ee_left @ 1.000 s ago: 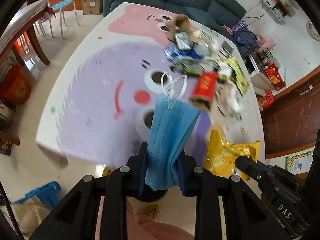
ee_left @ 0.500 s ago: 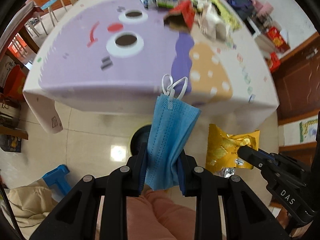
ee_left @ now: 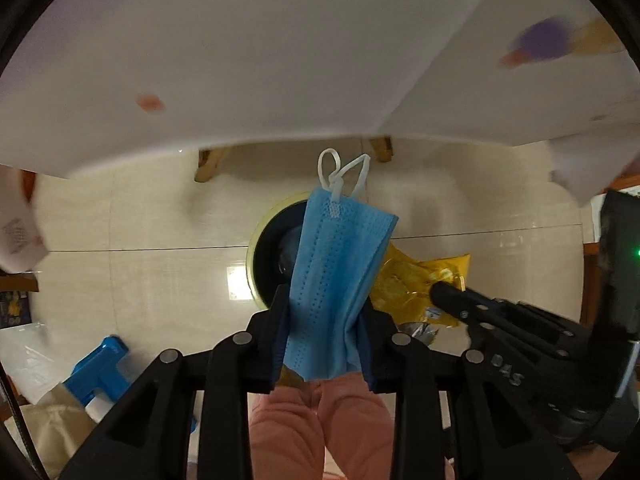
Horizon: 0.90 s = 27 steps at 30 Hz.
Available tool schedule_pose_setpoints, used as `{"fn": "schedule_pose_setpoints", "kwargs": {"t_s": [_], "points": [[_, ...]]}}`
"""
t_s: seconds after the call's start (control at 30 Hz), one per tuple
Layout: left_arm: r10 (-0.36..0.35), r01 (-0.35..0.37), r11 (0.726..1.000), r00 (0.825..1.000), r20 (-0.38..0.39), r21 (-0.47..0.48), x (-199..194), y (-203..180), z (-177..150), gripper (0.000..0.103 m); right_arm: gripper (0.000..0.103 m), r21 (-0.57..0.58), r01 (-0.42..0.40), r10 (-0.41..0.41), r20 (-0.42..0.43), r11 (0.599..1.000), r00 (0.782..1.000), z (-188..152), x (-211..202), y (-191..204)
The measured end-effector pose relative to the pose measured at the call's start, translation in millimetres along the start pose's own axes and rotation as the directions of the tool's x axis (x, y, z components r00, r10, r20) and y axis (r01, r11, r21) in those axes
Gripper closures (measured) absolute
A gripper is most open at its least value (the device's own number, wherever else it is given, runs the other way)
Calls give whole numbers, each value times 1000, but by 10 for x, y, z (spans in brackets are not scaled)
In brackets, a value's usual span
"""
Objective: Collect trash
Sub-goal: 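Carry mask and yellow bag to the bin and open both tools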
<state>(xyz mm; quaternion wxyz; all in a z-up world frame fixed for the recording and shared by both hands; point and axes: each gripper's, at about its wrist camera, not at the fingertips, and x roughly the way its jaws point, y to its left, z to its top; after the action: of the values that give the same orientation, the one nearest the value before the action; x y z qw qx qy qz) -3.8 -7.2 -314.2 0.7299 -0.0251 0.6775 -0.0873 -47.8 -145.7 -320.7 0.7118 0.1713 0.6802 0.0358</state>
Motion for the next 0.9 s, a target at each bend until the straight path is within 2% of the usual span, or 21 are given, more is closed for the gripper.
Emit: {"fn": "schedule_pose_setpoints", "kwargs": {"t_s": [0.1,0.17,0.23,0.27,0.3,0.33,0.37,0.5,0.6,0.77,0.9], "points": [[5,-5,1000,1000,5,5,437,79,14,62,95,34,-2,2,-8,999,1000,8,507,-86],[26,-27,1000,1000,9,8,695,127,17,47,93,51,-11,12,-28,999,1000,14,849,-150],[35,-35,999,999,11,6,901,194,22,37,89,70,-20,23,-49,997,999,17,1090,-193],[37,-37,999,999,10,2,991,188,38,30,84,76,-19,23,-52,997,998,3,1181,-209],[44,-43,999,999,12,-3,1081,230,30,27,80,81,-17,21,-49,997,999,1,1262,-230],[46,-46,999,999,16,-7,1136,227,21,25,70,85,-19,23,-43,996,999,15,1321,-259],[49,-49,999,999,19,-10,1186,254,17,24,66,90,-21,24,-35,996,999,1,1361,-275],[60,-60,998,998,21,-23,1247,280,20,23,65,105,-27,28,-11,994,1000,-15,1351,-309],[59,-58,998,998,37,-32,1195,328,25,23,65,111,-17,13,41,994,999,23,1236,-379],[50,-48,999,996,70,-25,949,298,-1,23,65,125,-24,11,104,992,994,33,882,-371],[35,-34,999,996,79,-11,615,244,-74,23,65,127,-30,14,123,991,992,17,515,-273]]}}
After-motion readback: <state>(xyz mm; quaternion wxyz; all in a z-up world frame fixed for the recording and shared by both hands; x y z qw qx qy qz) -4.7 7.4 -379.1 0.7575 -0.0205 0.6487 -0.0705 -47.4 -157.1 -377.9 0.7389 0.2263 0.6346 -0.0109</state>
